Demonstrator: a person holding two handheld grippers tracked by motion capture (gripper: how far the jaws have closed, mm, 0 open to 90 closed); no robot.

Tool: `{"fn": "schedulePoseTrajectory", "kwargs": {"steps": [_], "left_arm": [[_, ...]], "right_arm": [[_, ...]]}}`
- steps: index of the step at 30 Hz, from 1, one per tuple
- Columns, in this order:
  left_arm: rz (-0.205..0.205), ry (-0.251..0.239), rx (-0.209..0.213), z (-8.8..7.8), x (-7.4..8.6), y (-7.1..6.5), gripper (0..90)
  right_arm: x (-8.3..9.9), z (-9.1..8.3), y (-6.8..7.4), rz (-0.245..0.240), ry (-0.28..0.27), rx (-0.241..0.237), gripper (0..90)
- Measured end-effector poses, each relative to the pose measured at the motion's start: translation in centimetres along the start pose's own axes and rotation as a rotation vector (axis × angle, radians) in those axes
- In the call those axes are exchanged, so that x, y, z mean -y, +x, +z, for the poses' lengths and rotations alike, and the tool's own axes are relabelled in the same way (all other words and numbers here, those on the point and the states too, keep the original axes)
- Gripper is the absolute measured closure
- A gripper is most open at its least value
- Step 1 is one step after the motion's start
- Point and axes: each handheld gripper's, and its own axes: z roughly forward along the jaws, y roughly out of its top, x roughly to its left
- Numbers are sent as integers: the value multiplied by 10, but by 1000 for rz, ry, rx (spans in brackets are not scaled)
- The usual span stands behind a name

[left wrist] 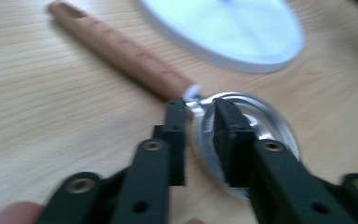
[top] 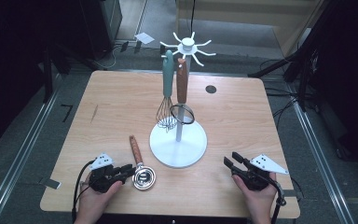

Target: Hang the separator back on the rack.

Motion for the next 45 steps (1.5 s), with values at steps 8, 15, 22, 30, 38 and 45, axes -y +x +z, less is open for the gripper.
{"fn": "schedulePoseTrajectory", "kwargs": {"steps": [8, 15, 22, 30, 38, 45], "left_arm": [[45, 55, -4, 18, -1, -4, 811], [94, 81, 39, 22, 1, -21, 810], [108, 93, 74, 29, 1, -35, 841], [142, 99, 97, 35, 3, -51, 873], [149, 107, 114, 41, 3, -65, 900], [166, 108, 123, 44, 4, -72, 900]], "right_arm": [[0, 1, 3, -11, 2, -8, 567], [0, 2, 4, -13, 2, -20, 567], [-2, 4, 13, -21, 2, -56, 574], [-3, 12, 34, -42, 14, -129, 617], [-2, 33, 72, -86, 85, -270, 786], [5, 55, 104, -135, 184, -364, 900]]}}
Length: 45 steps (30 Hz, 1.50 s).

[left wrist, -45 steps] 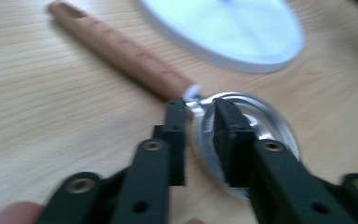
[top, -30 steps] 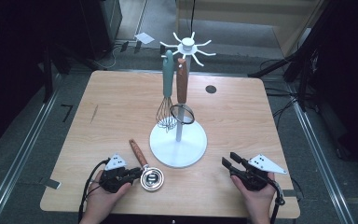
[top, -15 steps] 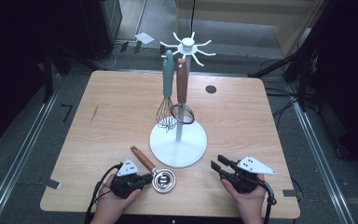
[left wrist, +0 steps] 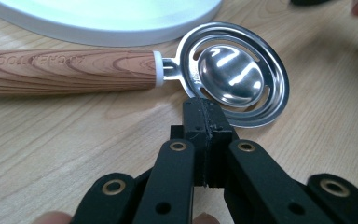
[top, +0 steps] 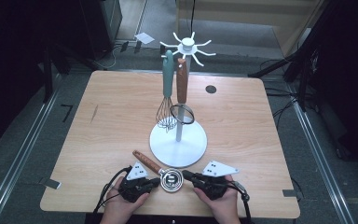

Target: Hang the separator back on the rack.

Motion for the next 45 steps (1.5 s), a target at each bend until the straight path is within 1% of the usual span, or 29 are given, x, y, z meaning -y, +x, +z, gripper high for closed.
{"fn": "schedulePoseTrajectory", "kwargs": {"steps": [1, 3, 5, 6, 7, 9, 11, 13, 15, 19, 21, 23, 25, 26, 28, 29, 32, 33, 34, 40, 45], "left_arm": [[4, -2, 3, 0, 0, 0, 900], [3, -11, 7, -2, 0, 0, 900], [1, -29, 6, -5, -1, 1, 888], [-1, -37, 5, -7, -1, 2, 883], [1, -42, -4, -9, -1, 4, 878], [-8, -62, -15, -13, 0, 9, 865], [-16, -70, -39, -16, 0, 13, 860], [-30, -82, -52, -19, 1, 18, 862], [-36, -86, -69, -23, 1, 22, 865], [-55, -96, -80, -28, 2, 30, 863], [-67, -107, -87, -31, 2, 34, 862], [-73, -111, -95, -33, 2, 36, 862], [-80, -115, -99, -34, 3, 38, 869], [-83, -116, -96, -34, 3, 39, 874], [-84, -116, -102, -35, 3, 40, 881], [-84, -117, -103, -35, 3, 40, 883], [-90, -122, -109, -36, 3, 42, 890], [-94, -124, -109, -36, 3, 42, 890], [-94, -120, -108, -36, 3, 43, 890], [-96, -133, -114, -38, 4, 46, 888], [-105, -136, -118, -37, 2, 49, 890]], "right_arm": [[0, 5, 2, -4, 22, -20, 900], [1, 14, 3, -13, 71, -36, 900], [3, 20, 3, -21, 107, -28, 900], [4, 21, 4, -23, 120, -25, 900], [4, 21, 3, -29, 125, -24, 900], [5, 20, 2, -32, 137, -14, 900], [6, 18, 0, -27, 146, -12, 900], [7, 16, -3, -23, 149, -13, 897], [8, 13, -4, -35, 157, -6, 895], [10, 8, -8, -31, 163, 1, 890], [11, 6, -9, -33, 164, 12, 882], [9, 4, -8, -33, 143, 17, 877], [6, 4, -4, -32, 115, 4, 873], [4, 5, -2, -34, 112, -3, 873], [3, 11, 3, -51, 125, -17, 875], [3, 15, 6, -61, 148, -20, 878], [6, 22, 7, -72, 186, -27, 887], [8, 23, 6, -70, 198, -22, 893], [9, 22, 5, -57, 198, -21, 893], [12, 13, -4, -24, 185, -10, 894], [16, 1, -12, -18, 188, 23, 890]]}}
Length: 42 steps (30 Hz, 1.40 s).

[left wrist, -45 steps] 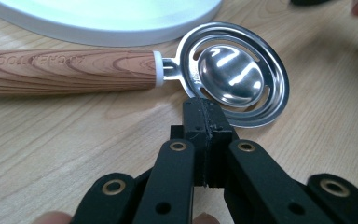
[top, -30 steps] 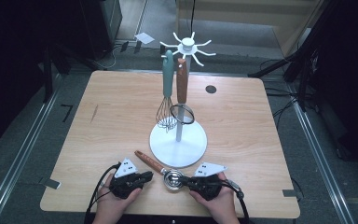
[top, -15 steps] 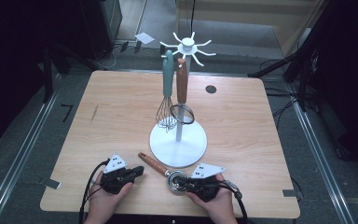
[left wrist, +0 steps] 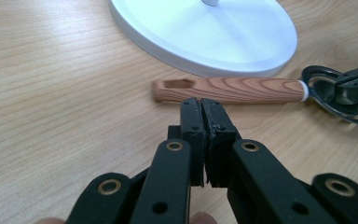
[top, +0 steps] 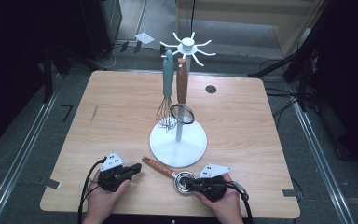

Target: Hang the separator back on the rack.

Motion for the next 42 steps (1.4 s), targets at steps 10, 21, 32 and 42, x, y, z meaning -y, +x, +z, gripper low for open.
{"fn": "schedulePoseTrajectory", "kwargs": {"steps": [10, 21, 32, 42], "left_arm": [[-2, 35, -12, 16, -6, 4, 900], [-19, 44, -5, 34, -12, -1, 900], [-19, 66, -10, 47, -16, -9, 883], [19, 92, 3, 46, -15, -14, 900]], "right_arm": [[13, -22, -15, 49, -24, 132, 878], [17, -41, -27, 134, -132, 291, 751], [20, -32, -31, 203, -80, 298, 721], [21, -32, -28, 200, -77, 252, 738]]}}
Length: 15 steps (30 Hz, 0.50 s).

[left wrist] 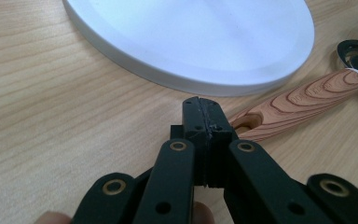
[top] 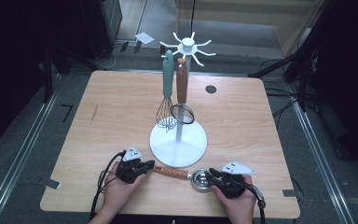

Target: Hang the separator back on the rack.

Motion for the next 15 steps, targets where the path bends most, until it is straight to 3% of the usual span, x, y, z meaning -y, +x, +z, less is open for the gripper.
{"fn": "schedulePoseTrajectory", "kwargs": {"steps": [15], "left_arm": [[12, -5, -14, -12, 15, -9, 900]], "right_arm": [[8, -11, 10, -30, 15, -42, 759]]}}
